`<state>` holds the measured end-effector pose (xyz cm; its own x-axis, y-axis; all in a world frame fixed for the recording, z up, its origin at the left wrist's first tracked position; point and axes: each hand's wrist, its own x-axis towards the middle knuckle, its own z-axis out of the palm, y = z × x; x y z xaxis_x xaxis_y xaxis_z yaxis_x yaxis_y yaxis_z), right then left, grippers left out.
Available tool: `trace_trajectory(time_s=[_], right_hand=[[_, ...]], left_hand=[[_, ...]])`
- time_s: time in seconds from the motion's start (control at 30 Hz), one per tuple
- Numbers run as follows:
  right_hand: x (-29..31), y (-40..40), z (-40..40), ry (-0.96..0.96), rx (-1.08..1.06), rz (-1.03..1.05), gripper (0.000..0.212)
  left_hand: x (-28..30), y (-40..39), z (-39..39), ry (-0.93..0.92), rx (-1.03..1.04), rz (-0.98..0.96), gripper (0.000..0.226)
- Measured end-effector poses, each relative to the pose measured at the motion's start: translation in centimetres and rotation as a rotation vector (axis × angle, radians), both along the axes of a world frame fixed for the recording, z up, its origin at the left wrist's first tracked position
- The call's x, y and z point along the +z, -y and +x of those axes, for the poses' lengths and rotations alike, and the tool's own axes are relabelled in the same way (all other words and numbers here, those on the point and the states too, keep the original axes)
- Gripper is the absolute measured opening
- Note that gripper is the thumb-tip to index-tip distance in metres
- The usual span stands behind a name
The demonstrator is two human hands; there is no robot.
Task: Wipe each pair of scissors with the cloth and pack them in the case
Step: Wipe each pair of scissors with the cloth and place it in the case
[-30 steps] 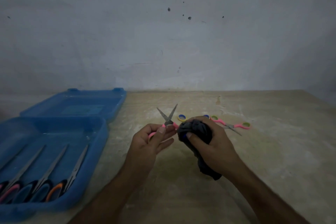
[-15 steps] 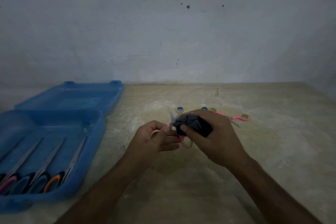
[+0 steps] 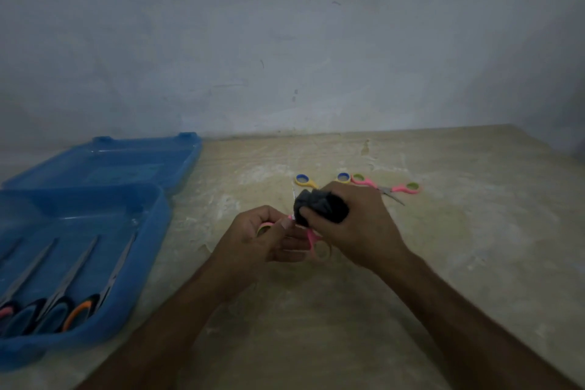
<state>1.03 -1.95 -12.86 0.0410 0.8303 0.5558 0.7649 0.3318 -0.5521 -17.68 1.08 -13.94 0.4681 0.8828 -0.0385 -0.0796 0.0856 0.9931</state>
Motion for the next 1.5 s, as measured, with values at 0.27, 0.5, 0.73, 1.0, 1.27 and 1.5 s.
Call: trace_trajectory(time_s=[0.27, 0.5, 0.73, 1.0, 1.27, 1.5], right_hand=[[0.0, 0.3, 0.4, -0.015, -0.005, 0.034, 0.018], [-0.1, -1.0, 2.6, -0.096, -0.268, 0.144, 0.025], [-0.8, -0.7, 0.0, 0.032, -0.086, 0.053, 0.023], [-0.7, 0.4, -0.1, 0.072, -0.011, 0.116, 0.021], [0.4, -0.3, 2.7, -0.089, -0.239, 0.241, 0.019], [0.4, 0.0, 1.1, 0.263, 0.163, -0.021, 0.018]], left_hand=[[-0.3, -0.5, 0.0, -0.042, 0.004, -0.001, 0.021], [-0.1, -0.5, -0.5, -0.058, -0.023, 0.015, 0.023], [0.3, -0.2, -0.6, -0.059, -0.020, 0.044, 0.019], [0.3, -0.2, -0.2, -0.044, -0.001, 0.012, 0.020], [0.3, 0.0, -0.3, -0.089, -0.065, 0.028, 0.016], [0.7, 0.7, -0.5, -0.124, -0.081, -0.019, 0.018]])
